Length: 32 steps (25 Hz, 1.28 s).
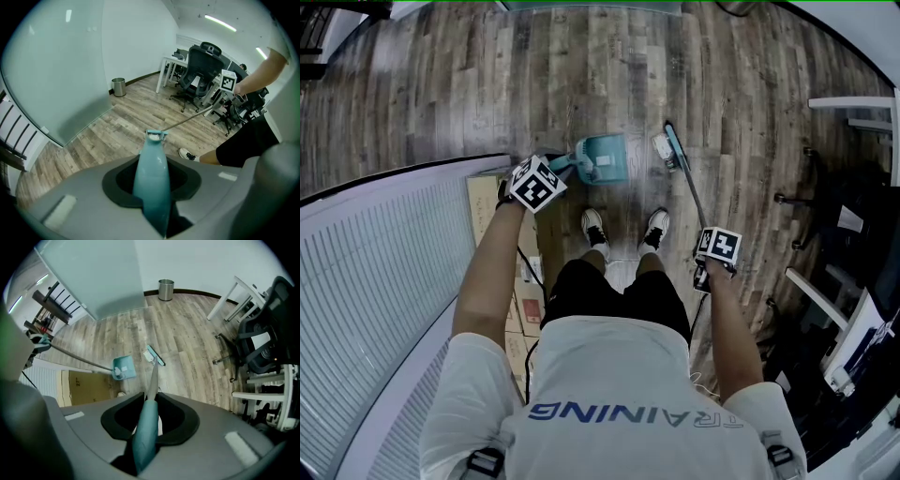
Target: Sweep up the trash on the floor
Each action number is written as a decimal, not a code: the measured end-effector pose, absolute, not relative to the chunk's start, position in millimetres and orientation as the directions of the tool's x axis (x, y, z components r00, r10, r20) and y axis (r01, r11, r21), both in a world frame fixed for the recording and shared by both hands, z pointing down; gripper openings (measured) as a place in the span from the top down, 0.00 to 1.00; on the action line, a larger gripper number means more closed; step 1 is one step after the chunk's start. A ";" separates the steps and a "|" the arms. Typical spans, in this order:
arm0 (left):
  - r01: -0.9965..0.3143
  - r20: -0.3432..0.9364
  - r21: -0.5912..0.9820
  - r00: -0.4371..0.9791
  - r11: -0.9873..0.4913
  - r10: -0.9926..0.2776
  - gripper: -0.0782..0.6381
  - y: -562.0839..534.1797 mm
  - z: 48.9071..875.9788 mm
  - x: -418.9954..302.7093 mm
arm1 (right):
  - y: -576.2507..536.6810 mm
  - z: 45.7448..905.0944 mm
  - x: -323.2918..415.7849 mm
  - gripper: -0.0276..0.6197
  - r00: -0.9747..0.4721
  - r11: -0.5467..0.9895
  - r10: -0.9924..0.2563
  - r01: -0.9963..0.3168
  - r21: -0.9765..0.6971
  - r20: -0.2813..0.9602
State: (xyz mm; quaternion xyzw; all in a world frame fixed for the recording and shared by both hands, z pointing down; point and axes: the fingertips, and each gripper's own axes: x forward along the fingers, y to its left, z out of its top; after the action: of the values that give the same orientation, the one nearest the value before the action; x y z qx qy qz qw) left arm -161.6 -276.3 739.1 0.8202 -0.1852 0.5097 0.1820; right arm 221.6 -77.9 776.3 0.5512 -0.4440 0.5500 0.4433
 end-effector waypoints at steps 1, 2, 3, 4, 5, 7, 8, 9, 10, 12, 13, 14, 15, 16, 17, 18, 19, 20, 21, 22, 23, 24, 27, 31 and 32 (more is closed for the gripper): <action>-0.489 0.904 0.110 0.412 -0.865 -0.118 0.75 -276.3 739.3 -161.4 | -73.7 775.3 207.8 0.79 -0.012 -0.196 0.004 -0.981 -0.011 1.000; -0.488 0.904 0.110 0.412 -0.866 -0.118 0.75 -276.7 739.3 -161.2 | -69.8 773.9 193.8 0.79 -0.032 -0.187 0.008 -0.982 -0.030 0.999; -0.488 0.904 0.109 0.411 -0.866 -0.118 0.75 -277.3 739.2 -161.0 | -66.1 772.2 179.7 0.79 -0.059 -0.187 0.012 -0.981 -0.055 0.998; -0.488 0.904 0.109 0.411 -0.866 -0.117 0.75 -278.0 739.1 -161.0 | -62.7 770.4 165.6 0.79 -0.092 -0.195 0.016 -0.977 -0.087 0.996; -0.488 0.904 0.110 0.411 -0.866 -0.117 0.75 -278.6 739.0 -161.2 | -59.5 768.6 151.3 0.79 -0.131 -0.210 0.021 -0.970 -0.123 0.991; -0.487 0.904 0.111 0.411 -0.866 -0.115 0.75 -279.4 738.8 -161.8 | -54.2 765.9 123.0 0.79 -0.212 -0.242 0.030 -0.950 -0.199 0.977; -0.486 0.904 0.112 0.411 -0.867 -0.114 0.75 -279.4 738.9 -162.1 | -52.6 764.8 109.9 0.79 -0.248 -0.249 0.031 -0.940 -0.233 0.968; -0.486 0.904 0.112 0.412 -0.867 -0.113 0.75 -279.0 739.2 -162.3 | -52.3 763.4 98.3 0.79 -0.272 -0.240 0.029 -0.936 -0.258 0.962; -0.486 0.904 0.112 0.412 -0.867 -0.113 0.75 -278.6 739.5 -162.3 | -53.8 761.6 88.9 0.79 -0.284 -0.216 0.025 -0.938 -0.272 0.958; -0.487 0.904 0.110 0.411 -0.867 -0.116 0.75 -278.0 740.4 -162.0 | -59.4 758.4 75.4 0.79 -0.305 -0.178 0.019 -0.938 -0.297 0.952; -0.487 0.904 0.108 0.411 -0.866 -0.118 0.75 -277.7 740.9 -161.9 | -61.9 757.8 71.1 0.79 -0.321 -0.178 0.021 -0.933 -0.313 0.947; -0.488 0.904 0.107 0.410 -0.866 -0.119 0.75 -277.2 741.2 -161.9 | -64.0 757.3 68.7 0.79 -0.334 -0.177 0.025 -0.929 -0.325 0.942; -0.489 0.905 0.107 0.409 -0.866 -0.119 0.75 -276.6 741.3 -161.8 | -65.8 756.6 68.5 0.79 -0.338 -0.171 0.026 -0.929 -0.329 0.941; -0.489 0.905 0.107 0.408 -0.865 -0.118 0.75 -276.1 741.2 -161.3 | -67.1 755.7 70.4 0.79 -0.336 -0.163 0.024 -0.930 -0.328 0.941; -0.489 0.906 0.109 0.406 -0.865 -0.115 0.75 -275.7 740.7 -160.6 | -67.9 754.6 73.6 0.79 -0.334 -0.162 0.019 -0.931 -0.327 0.942; -0.489 0.909 0.112 0.403 -0.865 -0.110 0.75 -275.0 740.1 -160.2 | -68.5 753.4 77.3 0.79 -0.335 -0.170 0.013 -0.929 -0.328 0.942; -0.488 0.913 0.114 0.395 -0.865 -0.103 0.75 -274.2 739.7 -160.3 | -69.0 752.0 81.0 0.79 -0.338 -0.183 0.007 -0.926 -0.332 0.941; -0.488 0.918 0.113 0.385 -0.866 -0.098 0.74 -273.3 739.8 -161.0 | -69.3 750.4 84.2 0.79 -0.341 -0.196 0.001 -0.922 -0.334 0.940; -0.489 0.921 0.109 0.376 -0.865 -0.096 0.74 -272.2 740.3 -162.0 | -69.3 748.5 87.0 0.79 -0.341 -0.205 -0.003 -0.920 -0.335 0.940; -0.495 0.924 0.106 0.370 -0.862 -0.099 0.72 -270.4 741.0 -163.3 | -68.4 746.1 89.0 0.79 -0.339 -0.208 -0.005 -0.920 -0.332 0.941; -0.505 0.924 0.106 0.369 -0.857 -0.104 0.65 -268.2 741.0 -164.4 | -66.7 743.2 90.3 0.79 -0.334 -0.206 -0.006 -0.922 -0.328 0.942; -0.518 0.922 0.106 0.371 -0.849 -0.111 0.54 -266.4 739.6 -165.4 | -65.0 740.0 91.0 0.79 -0.330 -0.202 -0.006 -0.924 -0.324 0.944; -0.567 0.906 0.068 0.379 -0.821 -0.187 0.43 -275.6 724.4 -166.5 | -67.9 732.1 95.2 0.79 -0.322 -0.196 -0.024 -0.927 -0.320 0.946; -0.644 0.849 -0.009 0.400 -0.765 -0.346 0.40 -292.5 683.7 -164.0 | -78.4 717.3 108.8 0.79 -0.323 -0.207 -0.078 -0.920 -0.333 0.943; -0.668 0.828 -0.019 0.407 -0.744 -0.386 0.40 -293.8 670.8 -163.3 | -80.6 712.2 112.6 0.79 -0.323 -0.212 -0.093 -0.918 -0.336 0.942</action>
State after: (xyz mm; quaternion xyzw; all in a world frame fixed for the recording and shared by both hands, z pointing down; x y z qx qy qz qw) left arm -163.3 -293.8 670.8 0.8232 -0.3201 0.4407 0.1601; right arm 112.6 -80.6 712.2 0.4760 -0.5311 0.6160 0.3346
